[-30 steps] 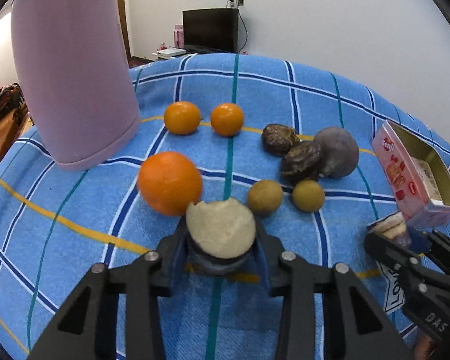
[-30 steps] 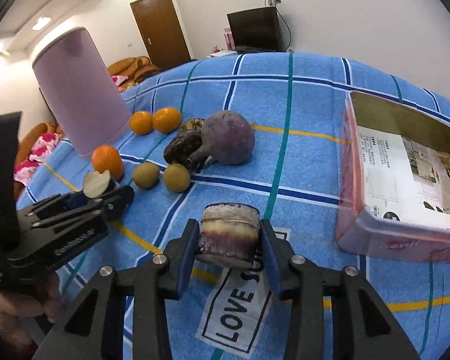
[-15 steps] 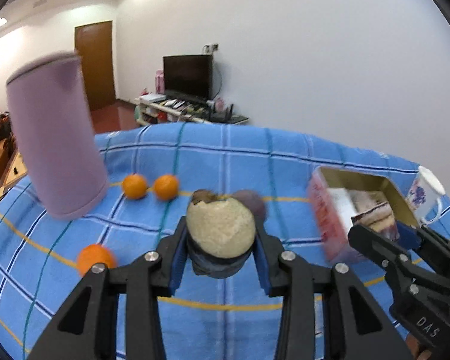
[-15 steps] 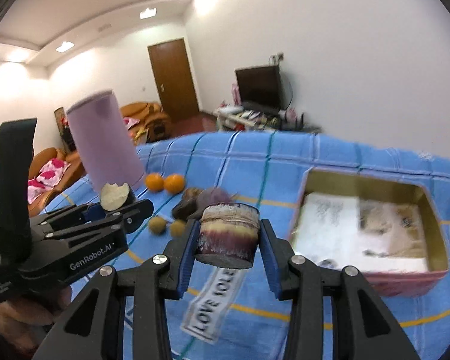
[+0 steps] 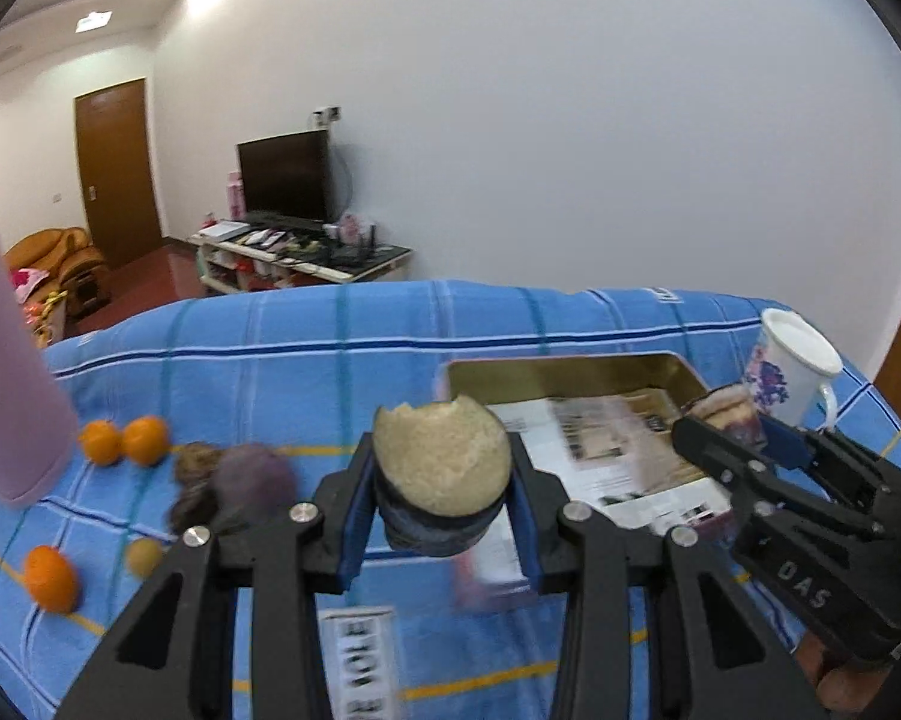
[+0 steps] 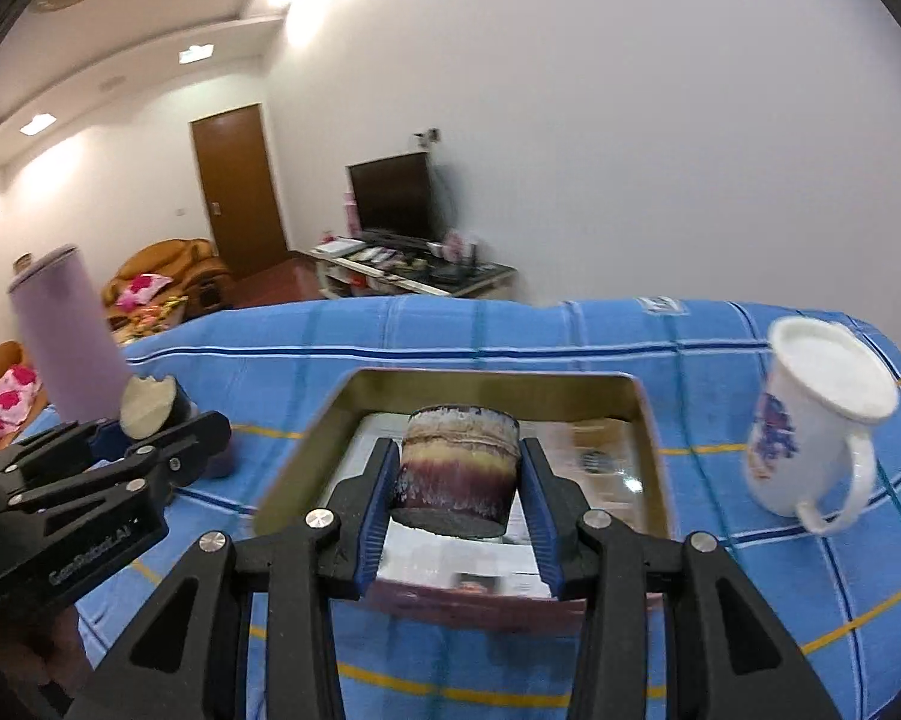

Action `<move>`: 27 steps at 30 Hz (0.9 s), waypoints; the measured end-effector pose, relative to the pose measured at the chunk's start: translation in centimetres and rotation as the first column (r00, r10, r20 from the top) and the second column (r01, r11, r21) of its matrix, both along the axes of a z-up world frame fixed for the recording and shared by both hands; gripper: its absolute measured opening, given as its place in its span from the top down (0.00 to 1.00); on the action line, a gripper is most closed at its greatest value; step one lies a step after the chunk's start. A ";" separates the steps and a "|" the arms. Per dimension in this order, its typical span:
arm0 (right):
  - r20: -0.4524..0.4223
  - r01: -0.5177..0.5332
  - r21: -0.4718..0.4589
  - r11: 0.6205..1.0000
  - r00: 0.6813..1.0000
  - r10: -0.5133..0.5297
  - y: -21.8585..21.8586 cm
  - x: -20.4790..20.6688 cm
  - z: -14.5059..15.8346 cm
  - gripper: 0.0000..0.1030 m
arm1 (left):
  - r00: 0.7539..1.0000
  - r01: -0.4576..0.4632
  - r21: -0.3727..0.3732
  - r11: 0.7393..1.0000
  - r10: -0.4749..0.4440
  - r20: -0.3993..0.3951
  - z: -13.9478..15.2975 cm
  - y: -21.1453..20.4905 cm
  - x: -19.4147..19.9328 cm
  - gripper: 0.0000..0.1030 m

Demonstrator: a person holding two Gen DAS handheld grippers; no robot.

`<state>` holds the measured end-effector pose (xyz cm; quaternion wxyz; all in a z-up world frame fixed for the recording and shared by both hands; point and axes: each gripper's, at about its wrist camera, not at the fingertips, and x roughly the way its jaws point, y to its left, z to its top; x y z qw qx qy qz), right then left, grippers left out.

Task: Organize fruits
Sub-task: 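Carry both slices into the pink tin and open both grippers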

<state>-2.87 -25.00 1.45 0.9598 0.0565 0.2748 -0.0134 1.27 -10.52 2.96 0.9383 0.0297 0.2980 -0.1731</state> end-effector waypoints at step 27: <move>-0.167 0.062 0.009 0.998 0.984 -0.059 -3.3 2.5 -3.9 0.58 | 0.993 0.050 0.056 0.997 -0.044 -0.112 -4.3 -5.9 3.1 0.60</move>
